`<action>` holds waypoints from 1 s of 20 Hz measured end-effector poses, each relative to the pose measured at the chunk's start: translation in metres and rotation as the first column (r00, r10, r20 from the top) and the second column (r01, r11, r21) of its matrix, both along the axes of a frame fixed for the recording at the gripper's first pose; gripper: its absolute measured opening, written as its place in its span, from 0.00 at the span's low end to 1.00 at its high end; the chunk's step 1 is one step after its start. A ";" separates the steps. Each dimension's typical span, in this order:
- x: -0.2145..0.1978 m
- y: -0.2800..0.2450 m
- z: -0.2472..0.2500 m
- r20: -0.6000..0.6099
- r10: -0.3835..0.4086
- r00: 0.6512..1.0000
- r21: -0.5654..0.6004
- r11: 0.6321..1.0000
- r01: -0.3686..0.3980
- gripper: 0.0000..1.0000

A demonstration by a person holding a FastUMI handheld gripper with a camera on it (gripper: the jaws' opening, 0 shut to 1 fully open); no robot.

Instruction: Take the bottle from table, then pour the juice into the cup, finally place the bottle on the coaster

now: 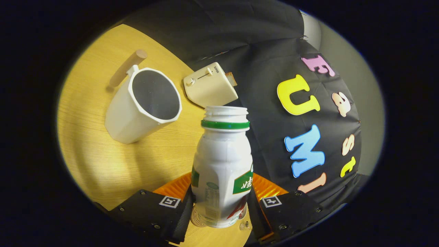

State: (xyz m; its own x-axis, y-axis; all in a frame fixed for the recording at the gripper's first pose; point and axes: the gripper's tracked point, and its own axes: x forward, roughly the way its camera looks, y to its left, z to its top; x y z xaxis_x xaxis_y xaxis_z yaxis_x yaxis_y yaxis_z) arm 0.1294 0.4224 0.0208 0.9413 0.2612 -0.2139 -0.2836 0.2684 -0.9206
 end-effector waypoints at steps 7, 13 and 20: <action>0.000 0.007 -0.001 0.041 0.014 0.999 -0.082 0.997 -0.010 0.71; 0.000 0.010 0.004 0.083 0.023 0.996 -0.135 0.991 -0.012 0.71; 0.002 0.016 0.008 0.158 0.041 0.987 -0.224 0.975 -0.005 0.71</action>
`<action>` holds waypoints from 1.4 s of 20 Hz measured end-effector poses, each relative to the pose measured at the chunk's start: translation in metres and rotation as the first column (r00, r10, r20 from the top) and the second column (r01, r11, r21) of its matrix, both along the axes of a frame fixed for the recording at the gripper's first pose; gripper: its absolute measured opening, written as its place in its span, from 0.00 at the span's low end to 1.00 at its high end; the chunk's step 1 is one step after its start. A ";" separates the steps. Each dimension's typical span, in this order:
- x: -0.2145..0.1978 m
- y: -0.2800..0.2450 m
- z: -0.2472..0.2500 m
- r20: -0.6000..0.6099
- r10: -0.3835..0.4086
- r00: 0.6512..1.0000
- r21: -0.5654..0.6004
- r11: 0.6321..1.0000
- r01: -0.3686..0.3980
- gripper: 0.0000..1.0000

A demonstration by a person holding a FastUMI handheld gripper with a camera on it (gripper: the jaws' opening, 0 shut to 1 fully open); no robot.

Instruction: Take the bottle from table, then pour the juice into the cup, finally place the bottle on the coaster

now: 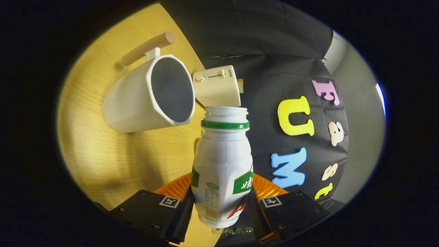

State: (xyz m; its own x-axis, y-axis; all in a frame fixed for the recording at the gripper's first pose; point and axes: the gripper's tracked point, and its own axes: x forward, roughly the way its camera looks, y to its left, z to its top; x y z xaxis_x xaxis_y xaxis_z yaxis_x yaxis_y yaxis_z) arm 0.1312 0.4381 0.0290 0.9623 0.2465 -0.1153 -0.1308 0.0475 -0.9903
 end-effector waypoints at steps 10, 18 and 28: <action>0.000 0.002 0.010 0.091 -0.004 0.996 -0.099 0.995 0.014 0.71; -0.001 0.008 0.013 0.135 0.014 0.991 -0.158 0.987 0.008 0.71; 0.002 0.007 0.018 0.194 0.032 0.981 -0.261 0.965 0.020 0.71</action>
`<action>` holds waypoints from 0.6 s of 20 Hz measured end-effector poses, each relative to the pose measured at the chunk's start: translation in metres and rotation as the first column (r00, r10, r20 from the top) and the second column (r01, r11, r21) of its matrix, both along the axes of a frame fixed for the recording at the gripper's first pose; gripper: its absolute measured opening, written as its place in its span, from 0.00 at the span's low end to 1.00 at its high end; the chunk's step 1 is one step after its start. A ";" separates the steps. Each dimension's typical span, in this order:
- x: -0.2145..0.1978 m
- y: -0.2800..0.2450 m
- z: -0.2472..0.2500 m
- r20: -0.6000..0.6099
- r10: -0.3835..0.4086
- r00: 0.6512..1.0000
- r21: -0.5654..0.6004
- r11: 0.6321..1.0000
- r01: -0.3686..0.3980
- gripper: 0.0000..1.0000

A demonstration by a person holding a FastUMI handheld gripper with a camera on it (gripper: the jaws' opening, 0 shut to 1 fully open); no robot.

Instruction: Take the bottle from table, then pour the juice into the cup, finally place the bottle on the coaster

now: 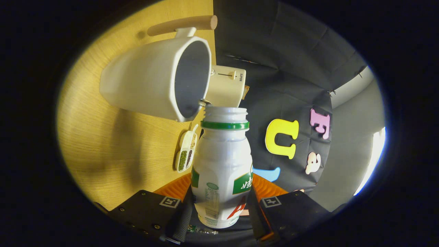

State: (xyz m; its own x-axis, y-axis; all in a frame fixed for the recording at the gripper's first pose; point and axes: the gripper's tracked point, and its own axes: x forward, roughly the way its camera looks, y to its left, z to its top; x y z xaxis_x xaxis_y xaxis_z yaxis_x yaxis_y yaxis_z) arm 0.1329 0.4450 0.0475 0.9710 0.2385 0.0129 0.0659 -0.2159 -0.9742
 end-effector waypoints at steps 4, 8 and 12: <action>-0.001 0.001 0.001 0.005 0.002 1.000 -0.012 1.000 -0.002 0.71; 0.000 0.002 0.002 0.021 0.005 1.000 -0.026 1.000 -0.005 0.71; 0.002 0.000 0.004 0.029 -0.002 1.000 -0.025 1.000 0.002 0.71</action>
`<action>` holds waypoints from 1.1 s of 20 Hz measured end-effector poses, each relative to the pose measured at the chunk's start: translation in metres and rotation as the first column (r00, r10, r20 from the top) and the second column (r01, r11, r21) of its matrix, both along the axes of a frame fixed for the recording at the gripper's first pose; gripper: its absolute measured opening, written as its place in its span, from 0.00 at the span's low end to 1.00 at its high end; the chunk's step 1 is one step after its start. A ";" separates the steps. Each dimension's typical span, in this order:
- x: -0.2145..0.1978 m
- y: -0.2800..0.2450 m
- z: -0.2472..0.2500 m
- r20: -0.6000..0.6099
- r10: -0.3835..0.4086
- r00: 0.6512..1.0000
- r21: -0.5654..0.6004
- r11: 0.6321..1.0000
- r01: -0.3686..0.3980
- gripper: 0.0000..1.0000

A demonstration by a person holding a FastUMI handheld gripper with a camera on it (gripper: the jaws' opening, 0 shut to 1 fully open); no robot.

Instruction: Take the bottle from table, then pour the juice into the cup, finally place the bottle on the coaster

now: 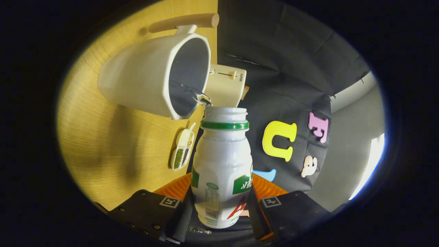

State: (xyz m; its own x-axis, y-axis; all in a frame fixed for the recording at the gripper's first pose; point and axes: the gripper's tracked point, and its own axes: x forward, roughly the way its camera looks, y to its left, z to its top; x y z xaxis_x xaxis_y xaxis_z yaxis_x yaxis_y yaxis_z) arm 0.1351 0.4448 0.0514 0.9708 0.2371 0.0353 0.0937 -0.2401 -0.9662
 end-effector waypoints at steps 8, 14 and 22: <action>0.001 0.002 0.002 0.021 0.009 1.000 -0.031 0.999 -0.008 0.71; 0.000 0.004 0.004 0.030 0.018 0.999 -0.045 0.999 -0.017 0.71; 0.001 0.006 0.004 0.034 0.027 0.999 -0.055 0.998 -0.025 0.71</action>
State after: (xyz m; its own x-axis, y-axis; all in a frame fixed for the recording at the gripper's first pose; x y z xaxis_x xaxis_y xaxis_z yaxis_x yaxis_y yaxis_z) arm 0.1358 0.4504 0.0559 0.9626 0.2651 0.0552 0.1341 -0.2897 -0.9477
